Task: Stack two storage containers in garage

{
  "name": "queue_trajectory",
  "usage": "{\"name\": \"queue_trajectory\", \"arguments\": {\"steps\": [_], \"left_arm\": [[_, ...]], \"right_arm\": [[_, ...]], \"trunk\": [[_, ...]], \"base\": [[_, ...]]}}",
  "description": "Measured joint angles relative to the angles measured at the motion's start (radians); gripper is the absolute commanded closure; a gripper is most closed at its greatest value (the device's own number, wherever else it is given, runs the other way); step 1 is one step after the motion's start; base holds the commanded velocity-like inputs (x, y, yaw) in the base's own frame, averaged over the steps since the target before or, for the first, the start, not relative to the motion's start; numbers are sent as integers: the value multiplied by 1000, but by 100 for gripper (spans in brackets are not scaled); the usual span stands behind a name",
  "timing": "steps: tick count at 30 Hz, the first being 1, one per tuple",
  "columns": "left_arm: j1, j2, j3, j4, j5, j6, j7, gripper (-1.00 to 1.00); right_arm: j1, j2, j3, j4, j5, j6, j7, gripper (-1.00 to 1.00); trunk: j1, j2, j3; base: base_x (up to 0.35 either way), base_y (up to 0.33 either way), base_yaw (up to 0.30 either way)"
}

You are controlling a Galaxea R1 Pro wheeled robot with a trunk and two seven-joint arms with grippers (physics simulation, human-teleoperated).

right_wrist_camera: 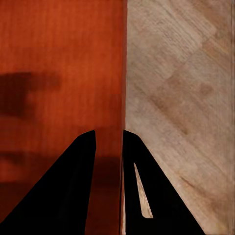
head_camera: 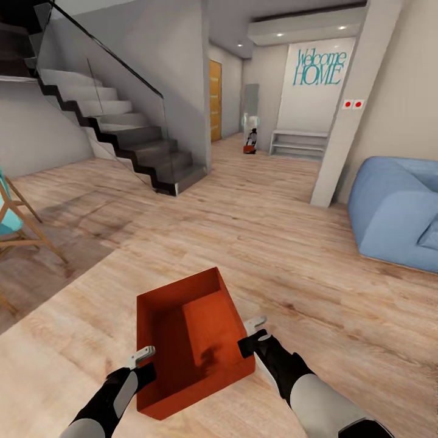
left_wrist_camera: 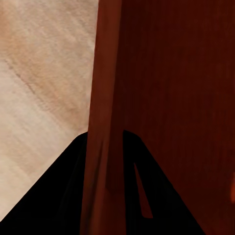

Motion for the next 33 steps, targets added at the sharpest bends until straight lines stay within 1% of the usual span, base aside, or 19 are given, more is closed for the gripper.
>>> {"name": "queue_trajectory", "arguments": {"steps": [5, 33], "left_arm": [[0, -3, 0, 0, -2, -13, 0, 100], [0, -1, -1, 0, -2, -7, 0, 100]], "right_arm": [[0, -3, 3, 1, -1, -13, 1, 100], [0, -1, 0, 4, -1, -11, 1, 100]], "trunk": [[0, 0, 0], [0, 0, 1]], "base": [[339, 0, -40], [339, 0, -1]]}}
